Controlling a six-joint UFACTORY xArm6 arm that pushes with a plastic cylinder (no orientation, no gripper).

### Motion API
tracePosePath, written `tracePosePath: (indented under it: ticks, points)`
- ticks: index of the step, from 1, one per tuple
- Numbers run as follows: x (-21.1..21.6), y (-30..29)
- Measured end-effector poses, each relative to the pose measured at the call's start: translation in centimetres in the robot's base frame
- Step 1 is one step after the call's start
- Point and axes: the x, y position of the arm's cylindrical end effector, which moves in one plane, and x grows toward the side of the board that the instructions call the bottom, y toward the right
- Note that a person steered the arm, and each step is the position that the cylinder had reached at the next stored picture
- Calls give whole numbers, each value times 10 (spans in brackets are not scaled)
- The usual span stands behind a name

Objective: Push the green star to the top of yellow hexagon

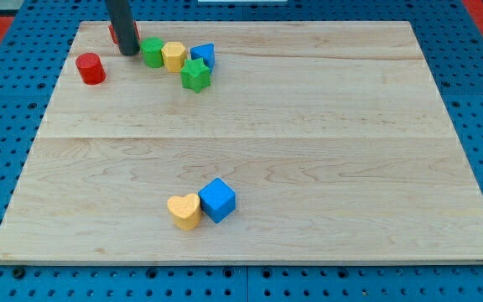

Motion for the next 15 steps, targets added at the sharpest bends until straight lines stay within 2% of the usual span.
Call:
tracePosePath:
  ticks: [2,3,4,5,6,7,8,9,12,14,15]
  points:
    - [62,-48]
    - [23,-31]
    - [17,-13]
    - [43,7]
    - [38,68]
    - [41,92]
    - [61,150]
    - [59,190]
    - [-1,109]
    - [-14,173]
    - [-36,150]
